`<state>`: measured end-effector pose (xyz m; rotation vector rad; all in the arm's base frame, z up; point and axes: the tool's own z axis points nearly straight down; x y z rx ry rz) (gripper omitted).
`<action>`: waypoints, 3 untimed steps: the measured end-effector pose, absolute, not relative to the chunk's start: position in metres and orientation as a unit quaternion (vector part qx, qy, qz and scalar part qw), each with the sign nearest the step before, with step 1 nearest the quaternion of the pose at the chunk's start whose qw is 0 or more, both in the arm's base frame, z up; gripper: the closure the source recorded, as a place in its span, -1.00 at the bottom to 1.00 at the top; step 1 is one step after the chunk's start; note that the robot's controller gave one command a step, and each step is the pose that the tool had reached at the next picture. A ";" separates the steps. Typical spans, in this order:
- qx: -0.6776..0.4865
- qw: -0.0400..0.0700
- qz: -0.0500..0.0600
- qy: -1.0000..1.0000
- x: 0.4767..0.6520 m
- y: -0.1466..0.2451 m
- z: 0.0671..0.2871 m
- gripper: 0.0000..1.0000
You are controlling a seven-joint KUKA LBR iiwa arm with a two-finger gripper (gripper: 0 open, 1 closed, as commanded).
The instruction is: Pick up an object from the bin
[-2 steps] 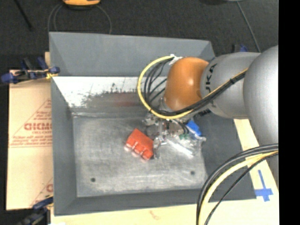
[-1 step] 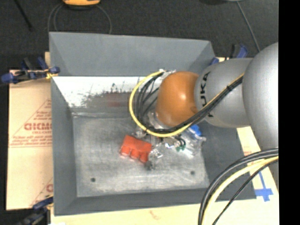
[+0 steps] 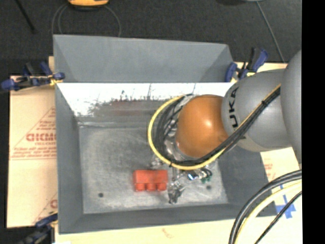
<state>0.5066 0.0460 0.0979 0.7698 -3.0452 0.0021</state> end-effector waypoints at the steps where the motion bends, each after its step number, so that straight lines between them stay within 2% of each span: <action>1: 0.278 -0.003 0.002 -0.961 0.516 0.057 0.073 -1.00; 2: 0.279 -0.008 0.001 -0.960 0.518 0.060 0.076 1.00; 3: 0.394 -0.005 0.003 -0.919 0.548 0.011 0.278 1.00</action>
Offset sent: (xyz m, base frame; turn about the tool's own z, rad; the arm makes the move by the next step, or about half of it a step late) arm 0.0060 0.0143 -0.0279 -0.0747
